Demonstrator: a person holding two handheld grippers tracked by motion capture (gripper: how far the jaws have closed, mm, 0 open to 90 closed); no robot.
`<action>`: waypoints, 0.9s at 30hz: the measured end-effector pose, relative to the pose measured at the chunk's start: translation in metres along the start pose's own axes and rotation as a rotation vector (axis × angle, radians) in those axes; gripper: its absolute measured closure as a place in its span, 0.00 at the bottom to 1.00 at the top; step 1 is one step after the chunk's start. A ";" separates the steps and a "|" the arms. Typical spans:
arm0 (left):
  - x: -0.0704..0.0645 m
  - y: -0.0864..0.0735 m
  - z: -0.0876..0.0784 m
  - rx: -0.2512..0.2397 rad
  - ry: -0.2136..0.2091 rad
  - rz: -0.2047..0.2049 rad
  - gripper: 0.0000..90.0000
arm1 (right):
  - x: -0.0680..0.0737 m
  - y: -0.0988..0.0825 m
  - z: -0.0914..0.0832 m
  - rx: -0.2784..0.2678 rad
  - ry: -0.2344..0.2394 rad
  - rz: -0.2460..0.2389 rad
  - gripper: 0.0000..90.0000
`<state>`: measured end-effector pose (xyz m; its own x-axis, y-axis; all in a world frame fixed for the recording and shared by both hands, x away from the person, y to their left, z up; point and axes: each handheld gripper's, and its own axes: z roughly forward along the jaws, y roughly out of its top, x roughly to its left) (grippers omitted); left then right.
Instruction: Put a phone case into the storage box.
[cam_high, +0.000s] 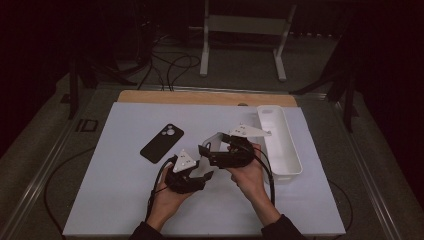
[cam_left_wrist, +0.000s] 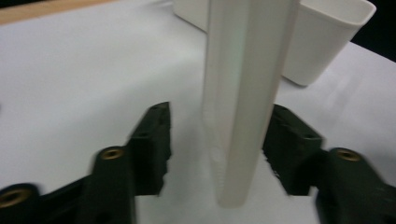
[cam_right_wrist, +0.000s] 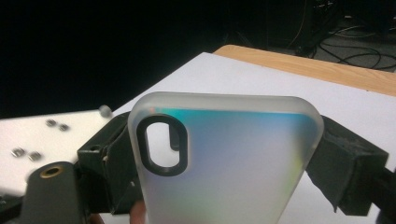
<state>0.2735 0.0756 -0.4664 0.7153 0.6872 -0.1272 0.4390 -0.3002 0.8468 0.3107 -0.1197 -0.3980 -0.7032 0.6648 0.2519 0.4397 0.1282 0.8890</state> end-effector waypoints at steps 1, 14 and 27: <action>0.000 0.001 -0.002 -0.011 0.027 -0.001 0.35 | 0.000 0.000 0.000 0.000 -0.002 -0.002 0.18; 0.024 -0.013 -0.040 -0.060 0.097 0.035 0.00 | -0.007 0.003 -0.004 0.004 -0.021 -0.034 0.18; 0.047 -0.040 -0.082 -0.195 0.193 0.044 0.00 | -0.014 0.012 -0.007 -0.006 -0.031 -0.064 0.18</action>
<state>0.2449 0.1742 -0.4634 0.6064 0.7951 -0.0037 0.2836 -0.2120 0.9352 0.3222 -0.1325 -0.3882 -0.7119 0.6781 0.1826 0.3910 0.1668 0.9051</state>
